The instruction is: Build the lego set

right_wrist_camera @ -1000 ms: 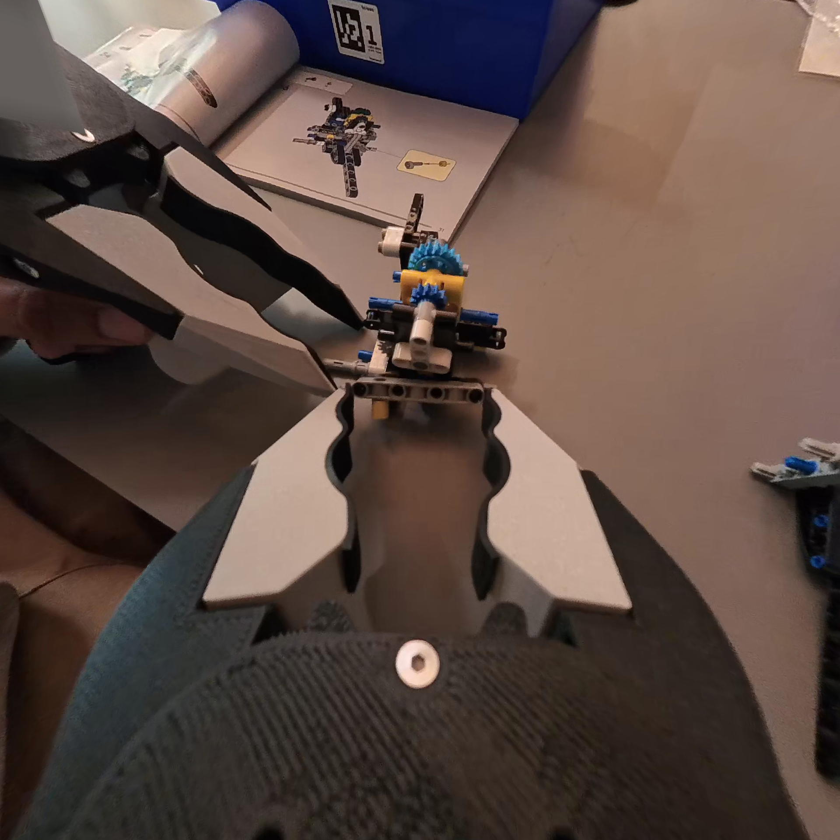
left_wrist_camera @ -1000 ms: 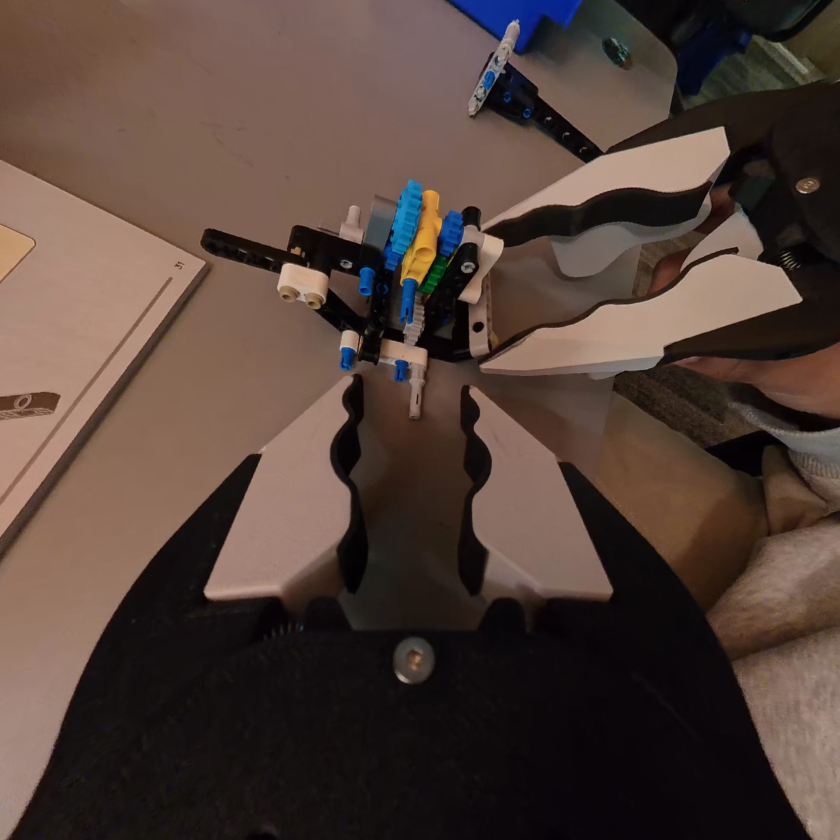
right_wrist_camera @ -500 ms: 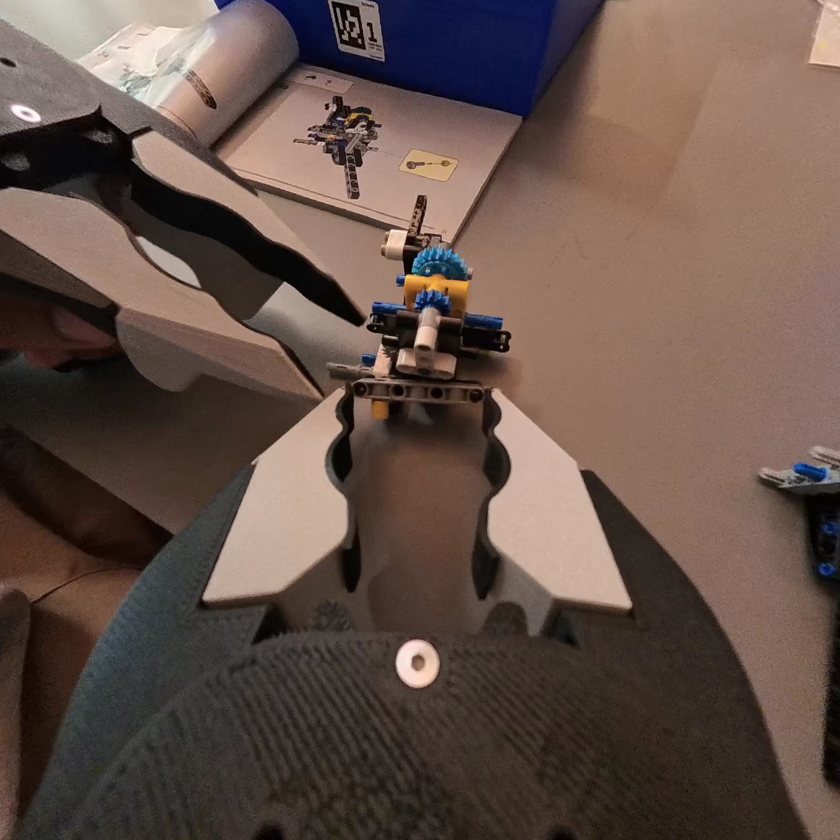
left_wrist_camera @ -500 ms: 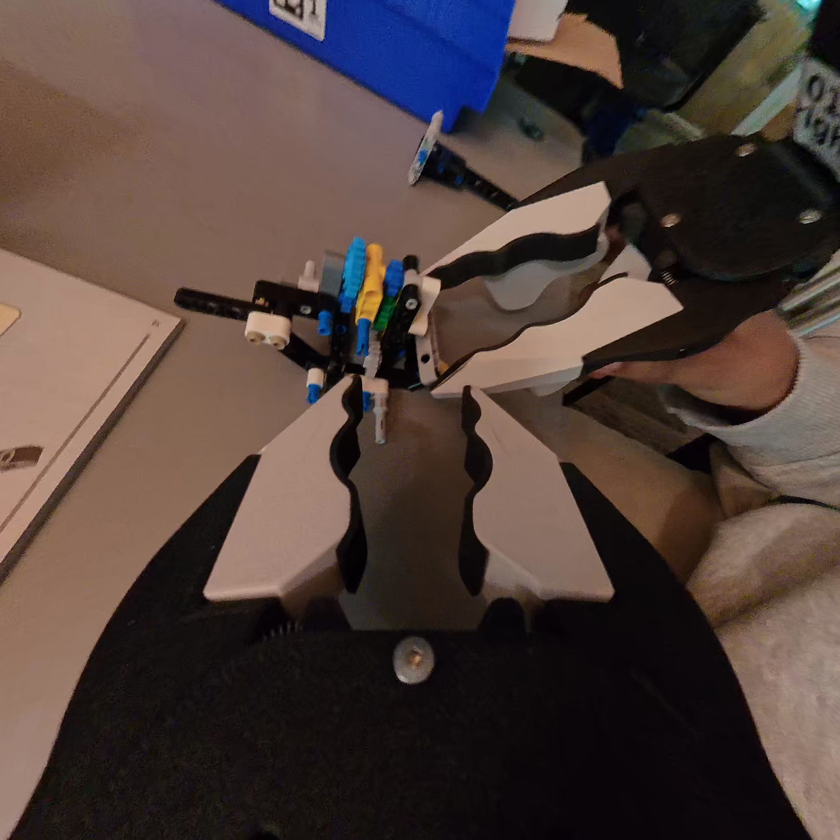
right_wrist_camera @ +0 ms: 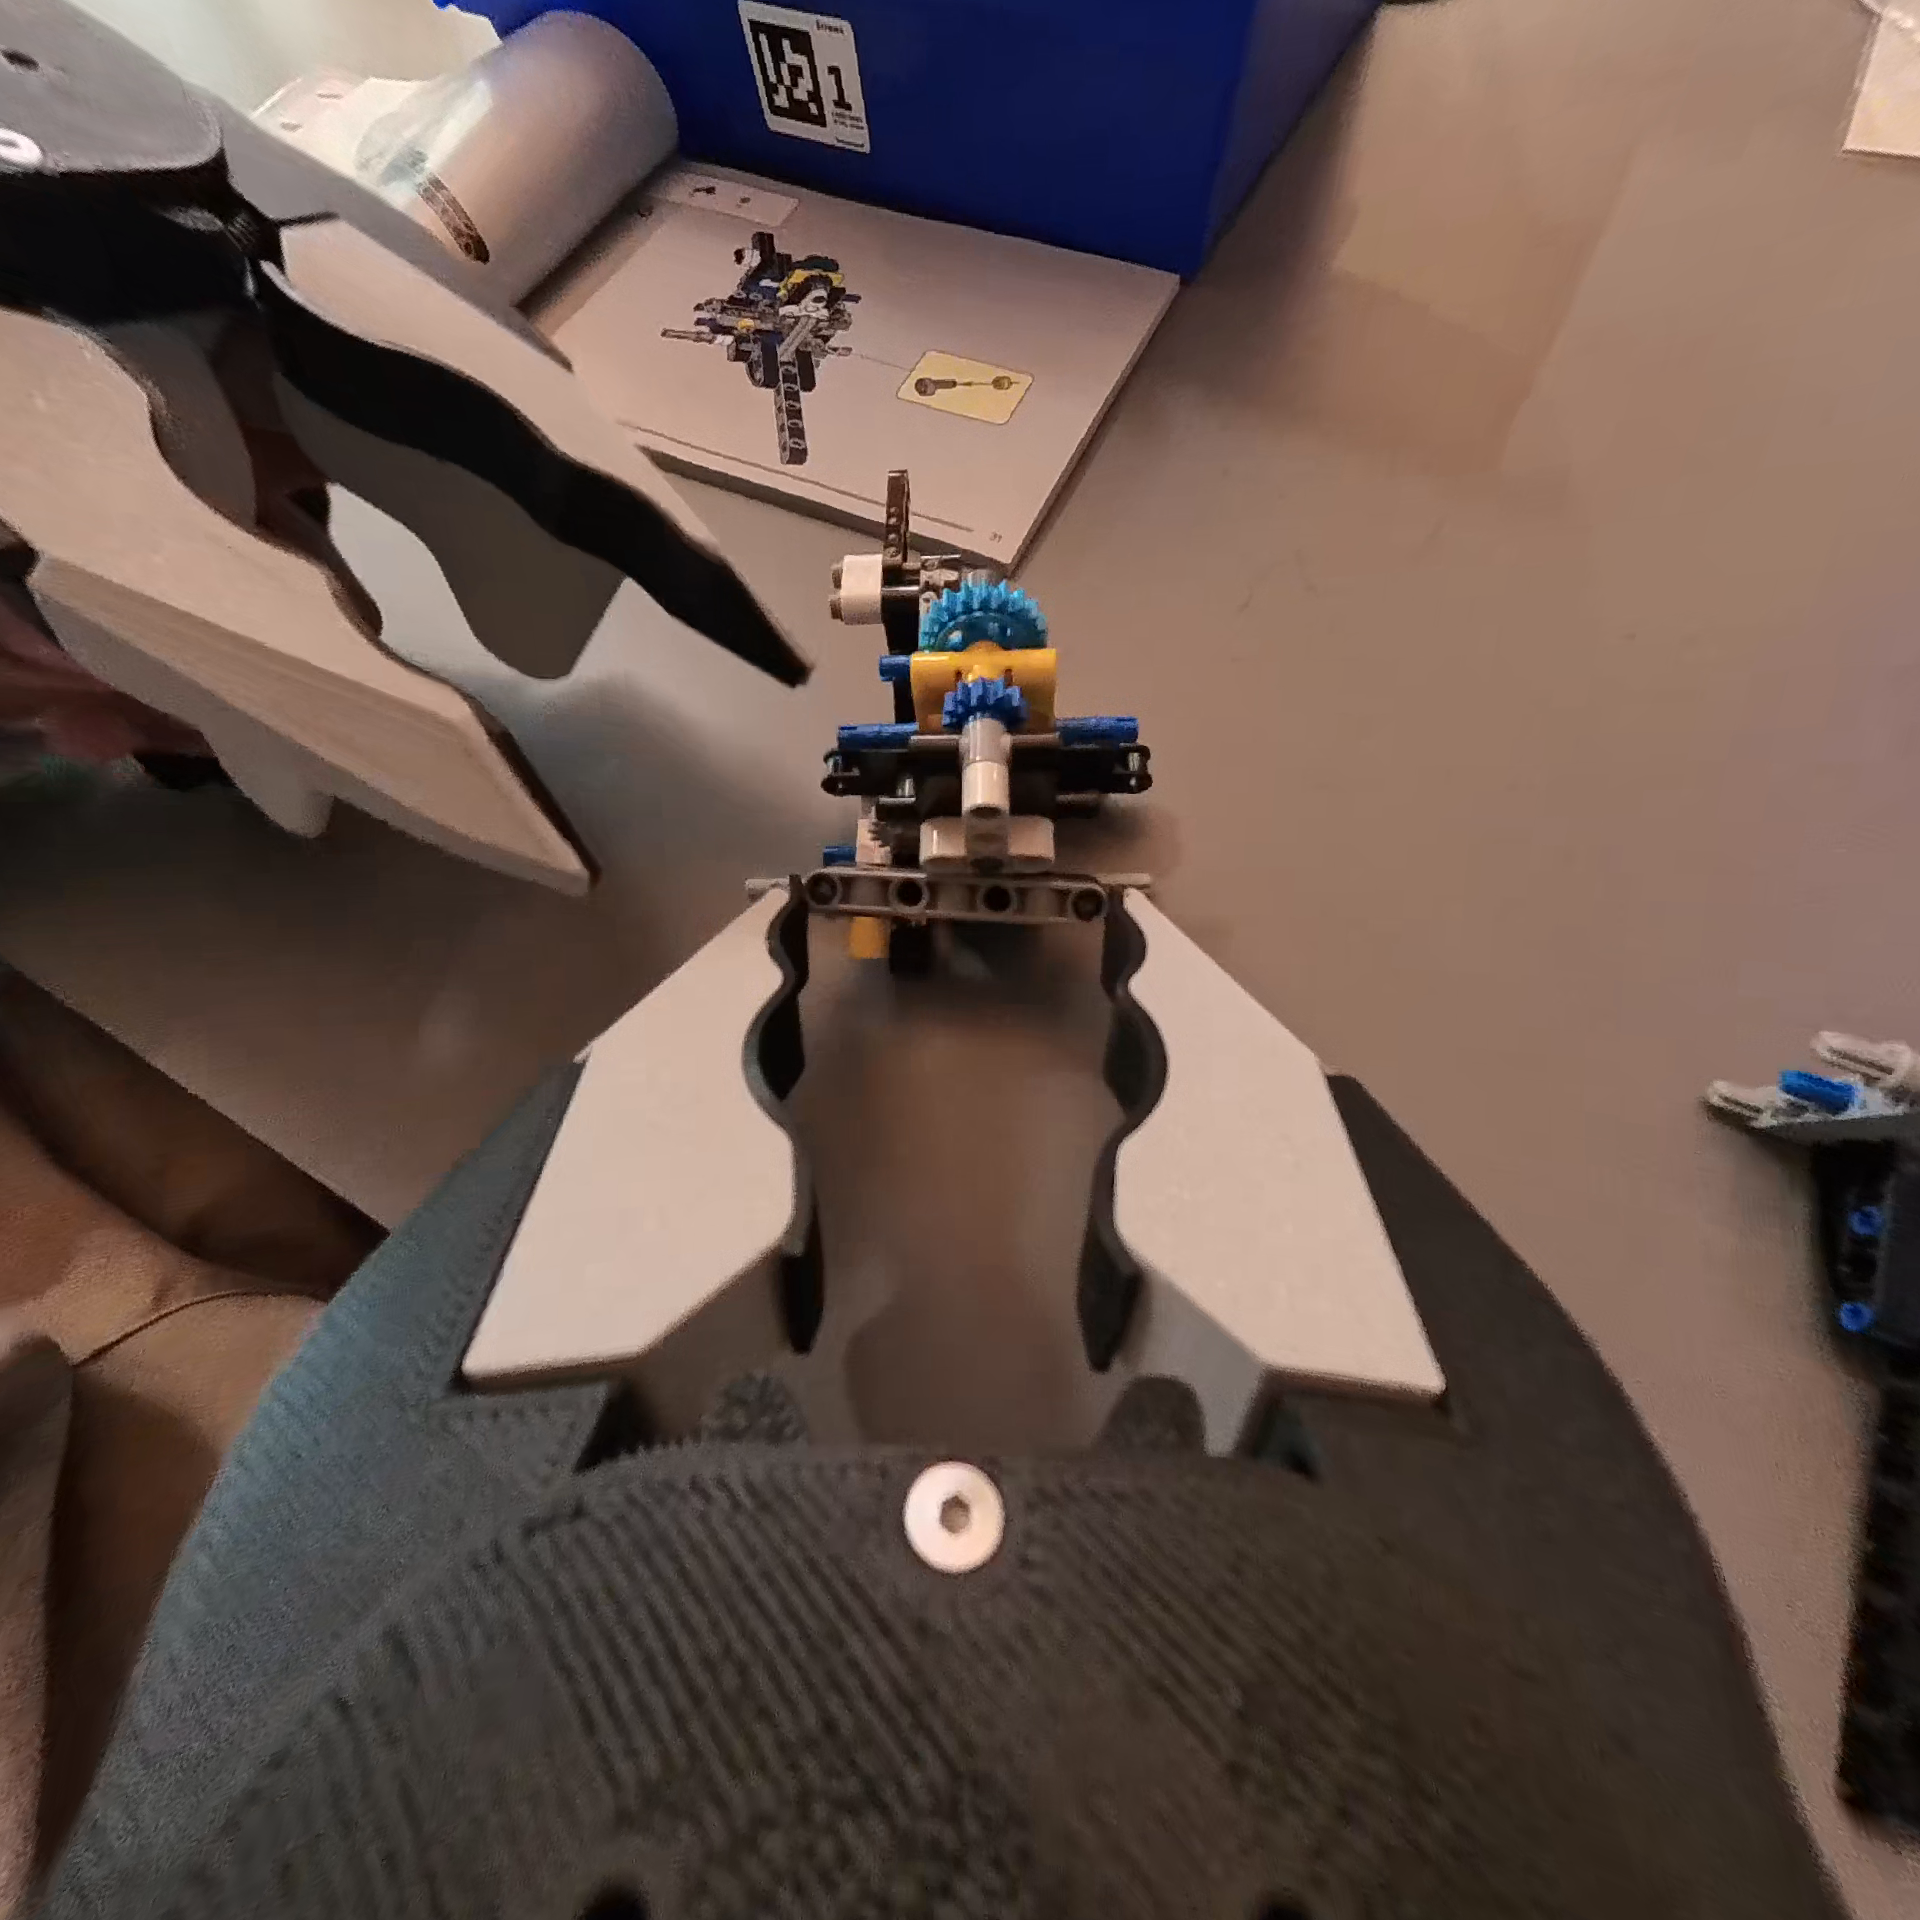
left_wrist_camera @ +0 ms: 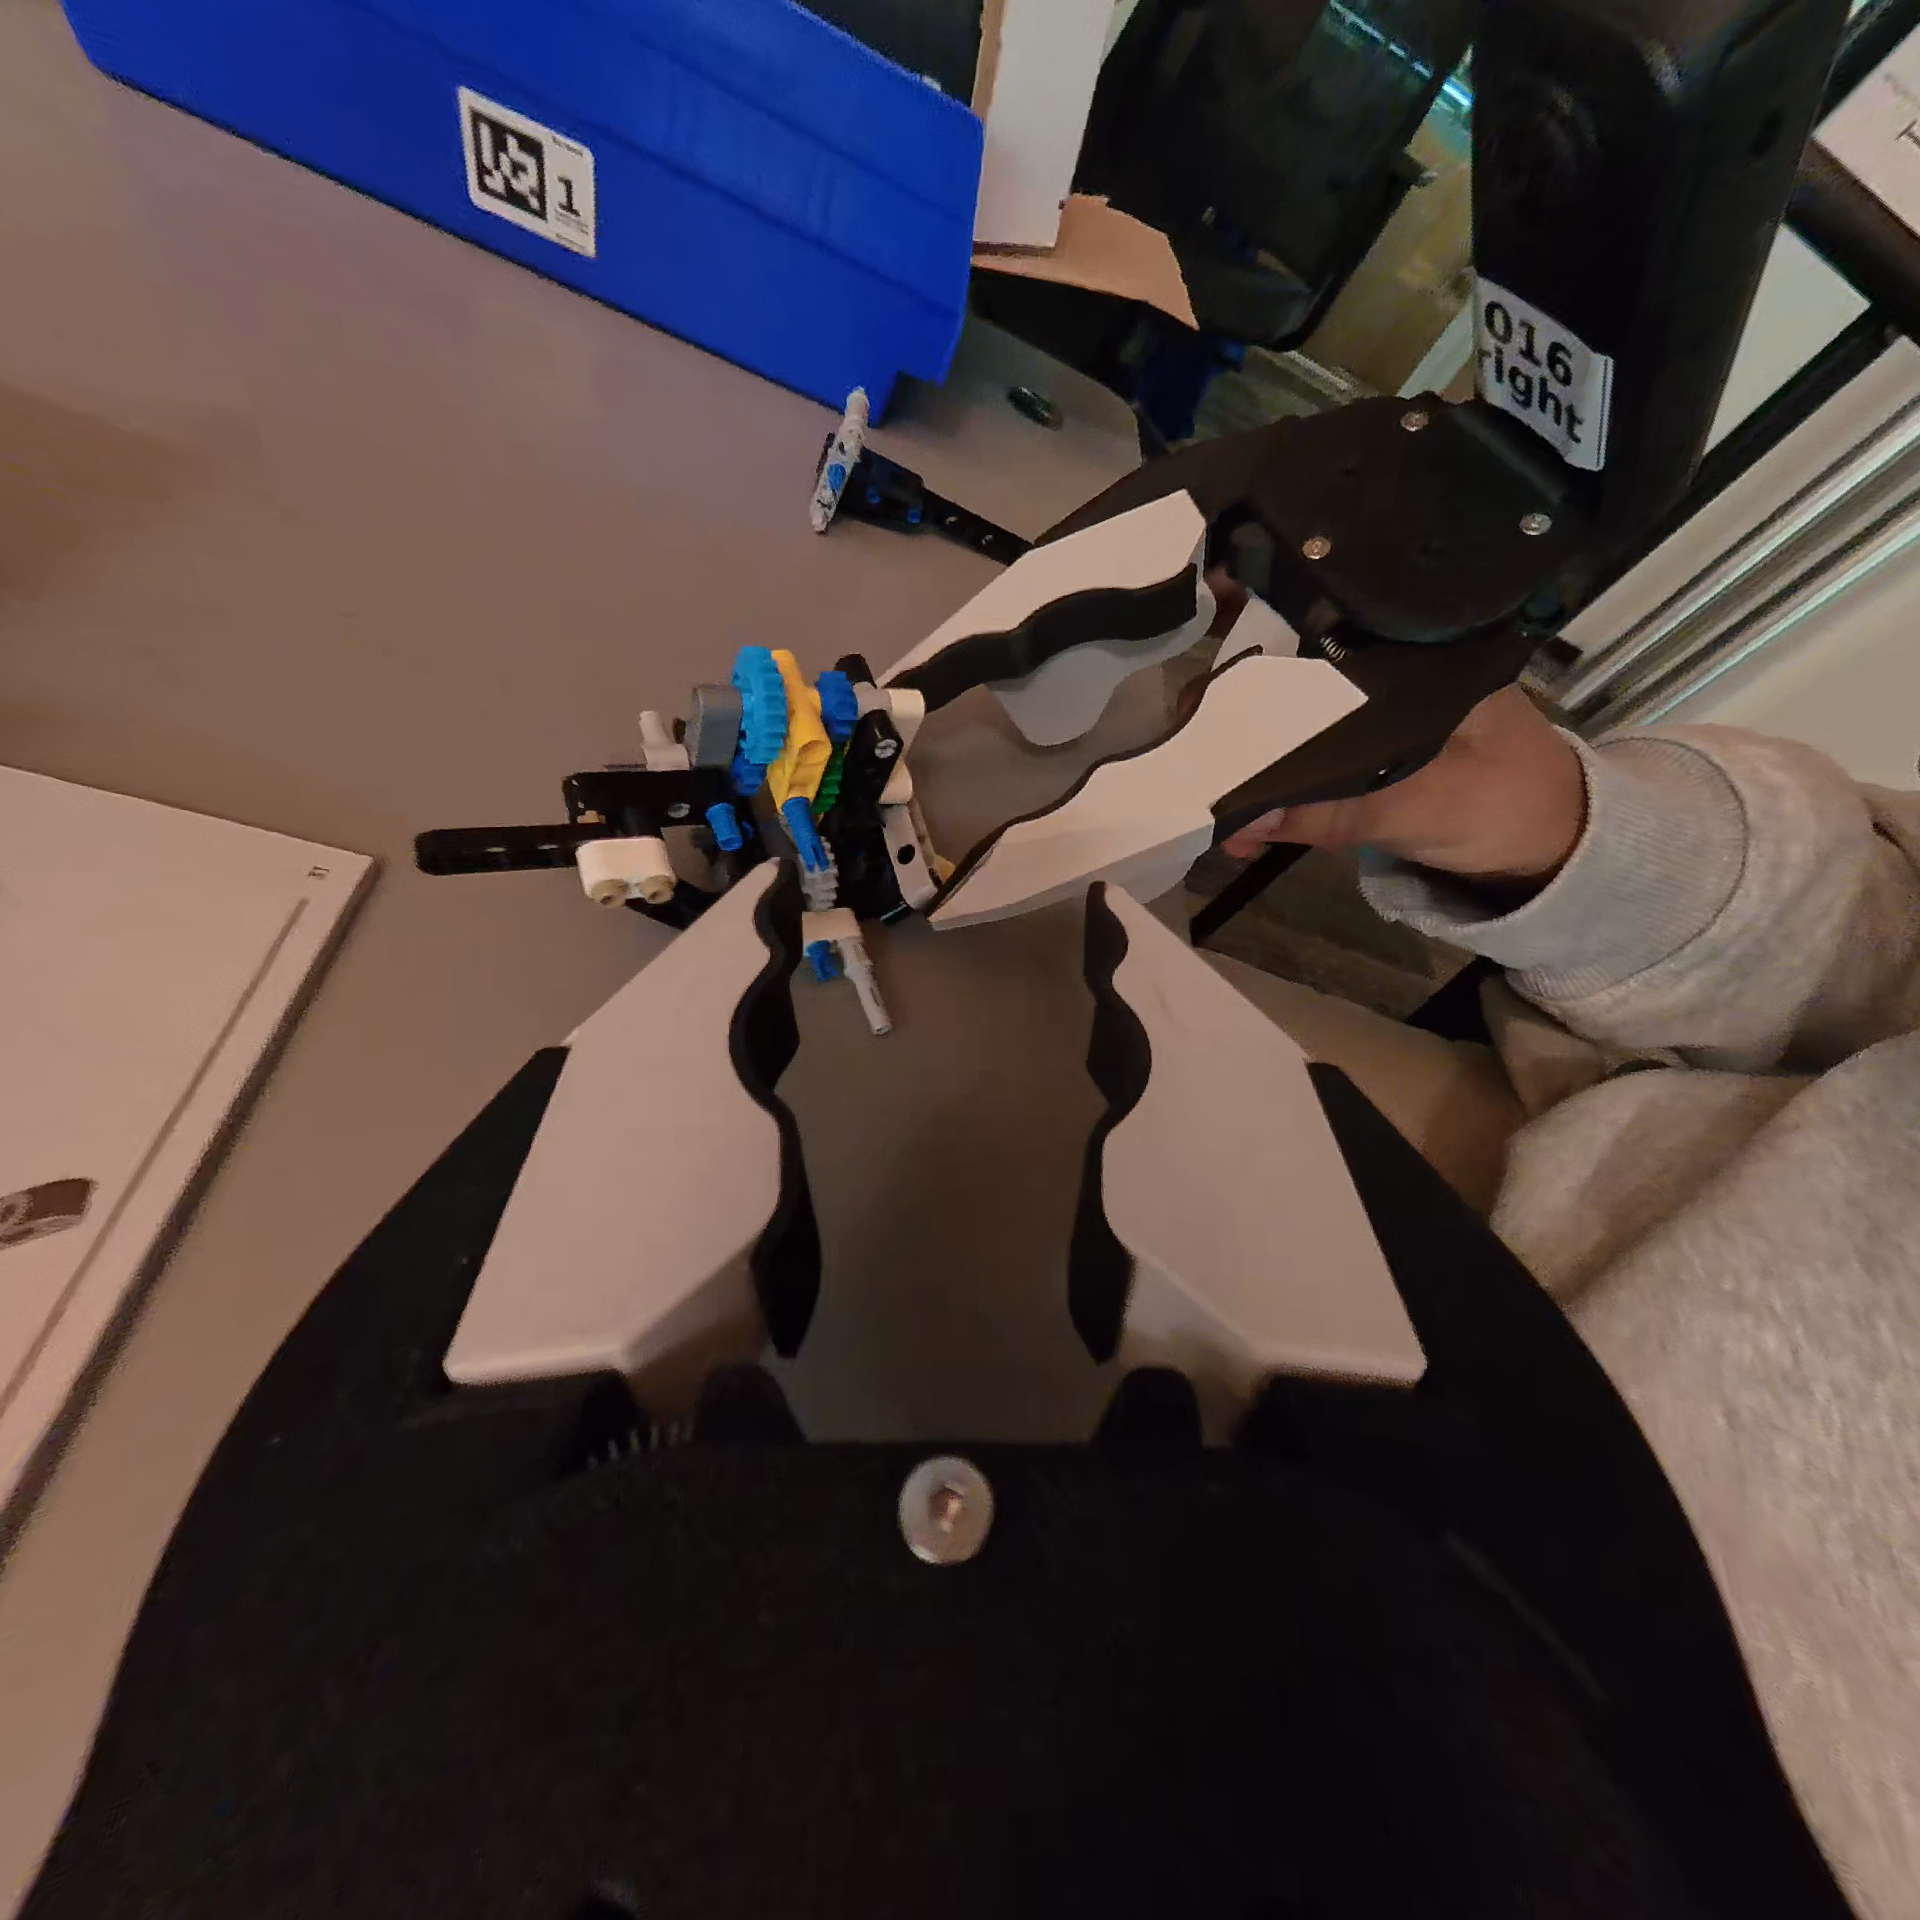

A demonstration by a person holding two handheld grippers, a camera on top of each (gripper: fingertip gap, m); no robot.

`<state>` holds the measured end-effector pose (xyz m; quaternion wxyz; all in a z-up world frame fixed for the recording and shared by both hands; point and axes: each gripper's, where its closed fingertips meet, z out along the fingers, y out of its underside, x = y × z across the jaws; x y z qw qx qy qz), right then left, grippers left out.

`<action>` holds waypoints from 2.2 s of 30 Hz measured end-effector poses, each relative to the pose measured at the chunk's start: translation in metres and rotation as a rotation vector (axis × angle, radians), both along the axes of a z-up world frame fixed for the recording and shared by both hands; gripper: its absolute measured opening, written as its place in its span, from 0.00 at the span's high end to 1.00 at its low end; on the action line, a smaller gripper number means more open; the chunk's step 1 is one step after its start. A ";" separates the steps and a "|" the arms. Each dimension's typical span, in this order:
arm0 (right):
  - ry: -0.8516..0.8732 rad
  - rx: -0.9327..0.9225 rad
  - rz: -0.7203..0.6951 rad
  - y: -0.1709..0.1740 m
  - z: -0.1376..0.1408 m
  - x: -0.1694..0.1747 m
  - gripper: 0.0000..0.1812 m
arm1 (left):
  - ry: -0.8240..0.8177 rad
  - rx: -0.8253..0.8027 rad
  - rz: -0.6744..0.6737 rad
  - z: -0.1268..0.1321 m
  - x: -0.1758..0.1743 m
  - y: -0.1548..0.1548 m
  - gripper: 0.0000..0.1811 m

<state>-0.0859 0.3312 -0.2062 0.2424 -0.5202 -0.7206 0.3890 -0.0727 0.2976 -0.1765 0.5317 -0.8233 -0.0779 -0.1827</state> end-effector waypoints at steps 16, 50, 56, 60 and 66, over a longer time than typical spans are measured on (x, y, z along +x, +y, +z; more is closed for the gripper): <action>-0.057 0.018 0.115 -0.002 0.000 -0.004 0.69 | 0.051 0.001 -0.003 -0.001 -0.028 0.009 0.55; 0.016 -0.032 0.171 0.012 0.008 0.012 0.57 | 0.093 0.097 0.149 0.021 -0.041 -0.020 0.56; 0.114 -0.013 0.095 0.037 0.023 0.037 0.59 | 0.198 0.064 0.209 0.023 -0.035 -0.009 0.54; 0.151 -0.156 0.075 0.049 0.036 0.052 0.59 | 0.220 0.031 0.266 0.015 -0.019 -0.003 0.53; 0.135 -0.154 0.082 0.055 0.031 0.055 0.57 | 0.344 -0.136 0.289 -0.012 -0.014 -0.008 0.50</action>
